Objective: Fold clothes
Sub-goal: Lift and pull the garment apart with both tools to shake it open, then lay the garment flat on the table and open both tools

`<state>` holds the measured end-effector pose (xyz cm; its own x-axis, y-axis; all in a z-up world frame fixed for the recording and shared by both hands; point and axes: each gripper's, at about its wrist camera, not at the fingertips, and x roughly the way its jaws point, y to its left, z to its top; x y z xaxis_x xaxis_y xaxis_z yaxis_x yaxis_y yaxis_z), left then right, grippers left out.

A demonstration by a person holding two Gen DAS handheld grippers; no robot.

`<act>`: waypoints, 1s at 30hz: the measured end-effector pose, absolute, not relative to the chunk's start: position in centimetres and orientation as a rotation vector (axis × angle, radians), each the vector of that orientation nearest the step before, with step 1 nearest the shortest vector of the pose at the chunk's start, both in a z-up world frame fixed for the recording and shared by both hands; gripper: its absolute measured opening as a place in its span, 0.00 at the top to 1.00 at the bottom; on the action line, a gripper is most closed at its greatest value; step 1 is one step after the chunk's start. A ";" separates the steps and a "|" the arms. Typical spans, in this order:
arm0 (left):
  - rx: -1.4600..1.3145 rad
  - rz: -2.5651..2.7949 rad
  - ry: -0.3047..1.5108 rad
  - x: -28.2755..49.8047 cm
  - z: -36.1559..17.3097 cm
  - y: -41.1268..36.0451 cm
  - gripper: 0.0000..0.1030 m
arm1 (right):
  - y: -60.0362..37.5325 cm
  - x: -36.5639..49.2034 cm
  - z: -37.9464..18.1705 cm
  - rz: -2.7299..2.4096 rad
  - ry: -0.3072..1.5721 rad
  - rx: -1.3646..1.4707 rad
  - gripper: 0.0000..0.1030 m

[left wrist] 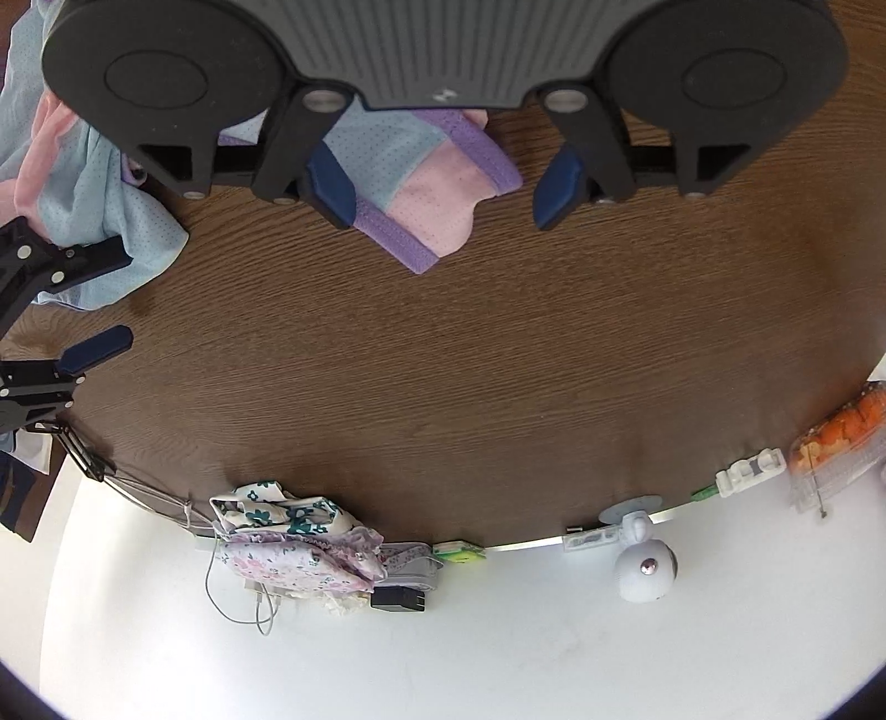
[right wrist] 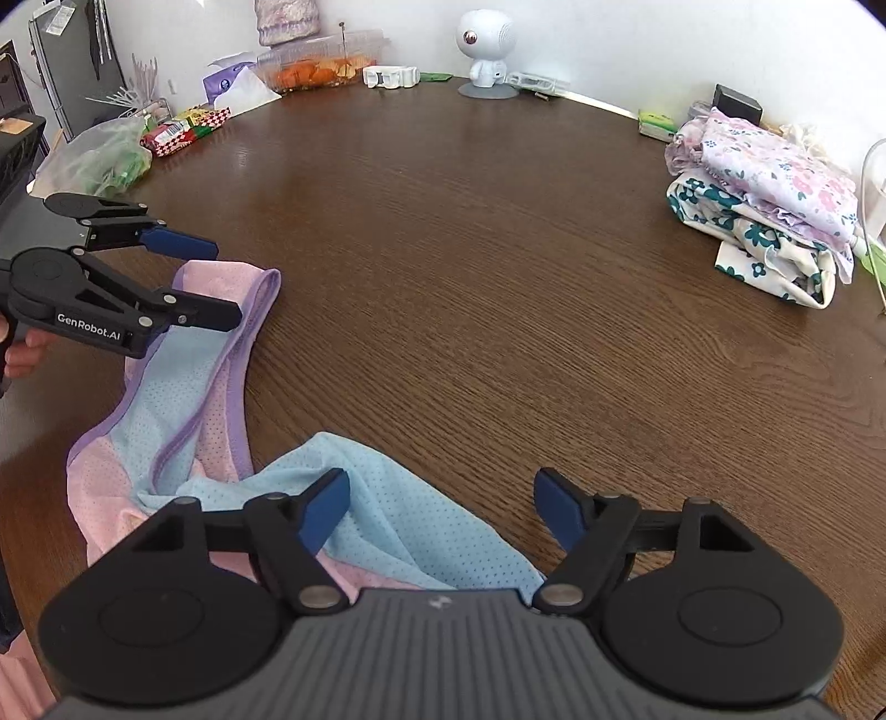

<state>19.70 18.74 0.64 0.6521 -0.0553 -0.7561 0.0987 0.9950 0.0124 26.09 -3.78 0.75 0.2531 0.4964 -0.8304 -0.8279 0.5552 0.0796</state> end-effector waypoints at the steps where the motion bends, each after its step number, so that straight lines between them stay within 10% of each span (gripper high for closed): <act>1: 0.045 -0.094 0.858 19.8 0.5 18.8 0.49 | -3.8 26.1 0.7 0.944 0.948 -0.415 0.32; 5: 0.016 -0.128 0.870 19.9 0.1 19.0 0.76 | -3.5 25.9 0.6 0.975 0.965 -0.433 0.42; 9: 0.015 -0.128 0.858 19.2 0.2 18.5 0.92 | -3.3 25.0 0.9 1.011 0.978 -0.467 0.92; 30: -0.049 0.070 0.438 19.4 14.7 19.8 0.95 | -14.3 28.7 14.1 0.561 0.545 -0.293 0.97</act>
<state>19.40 19.76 14.74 0.9034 0.0574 -0.4249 -0.0786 0.9964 -0.0327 28.67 -14.26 14.12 0.7112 0.4229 -0.5615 -0.5738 0.8107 -0.1162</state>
